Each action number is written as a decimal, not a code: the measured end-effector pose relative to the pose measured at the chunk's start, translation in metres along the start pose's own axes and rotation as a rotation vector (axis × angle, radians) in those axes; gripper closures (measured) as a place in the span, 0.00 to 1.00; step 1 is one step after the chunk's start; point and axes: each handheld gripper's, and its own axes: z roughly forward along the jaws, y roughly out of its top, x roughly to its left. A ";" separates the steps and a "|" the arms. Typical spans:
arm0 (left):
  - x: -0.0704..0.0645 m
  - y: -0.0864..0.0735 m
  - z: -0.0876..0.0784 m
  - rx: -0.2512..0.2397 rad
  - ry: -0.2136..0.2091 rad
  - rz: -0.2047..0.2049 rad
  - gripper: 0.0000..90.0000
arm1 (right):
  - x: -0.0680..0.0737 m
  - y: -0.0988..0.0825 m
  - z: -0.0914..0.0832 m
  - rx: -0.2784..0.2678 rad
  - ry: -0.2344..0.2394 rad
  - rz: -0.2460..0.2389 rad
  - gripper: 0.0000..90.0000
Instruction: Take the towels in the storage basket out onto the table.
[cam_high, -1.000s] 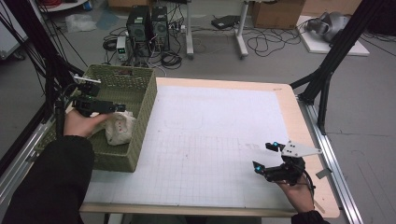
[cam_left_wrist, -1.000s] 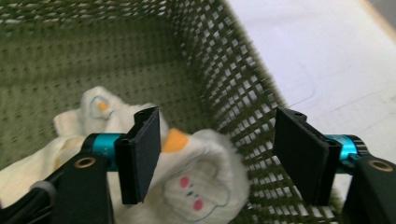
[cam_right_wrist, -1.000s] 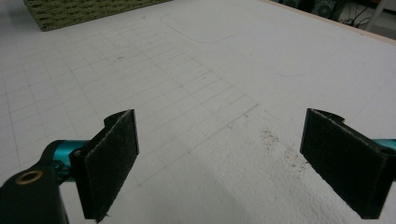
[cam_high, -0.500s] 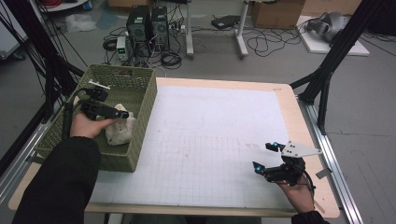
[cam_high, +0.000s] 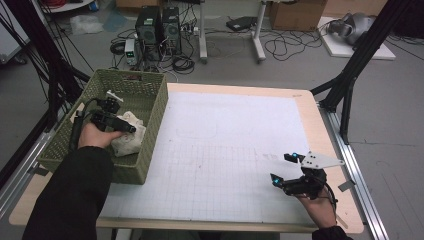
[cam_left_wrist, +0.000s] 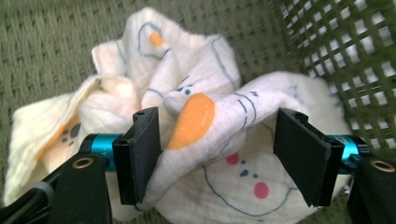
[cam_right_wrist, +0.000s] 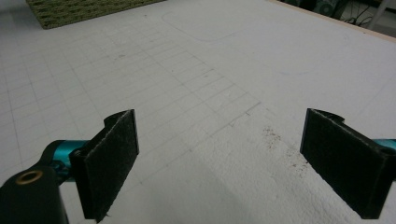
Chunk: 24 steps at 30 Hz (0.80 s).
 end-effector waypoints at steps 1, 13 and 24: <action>0.001 0.000 0.002 0.018 0.016 0.006 0.36 | 0.000 0.000 0.000 0.002 -0.001 0.004 0.12; 0.000 -0.009 0.027 0.190 0.159 0.074 0.37 | 0.001 0.000 0.000 0.005 0.004 -0.006 0.12; 0.003 -0.012 0.030 0.232 0.148 0.052 0.64 | 0.002 0.000 0.000 0.009 0.008 -0.008 0.12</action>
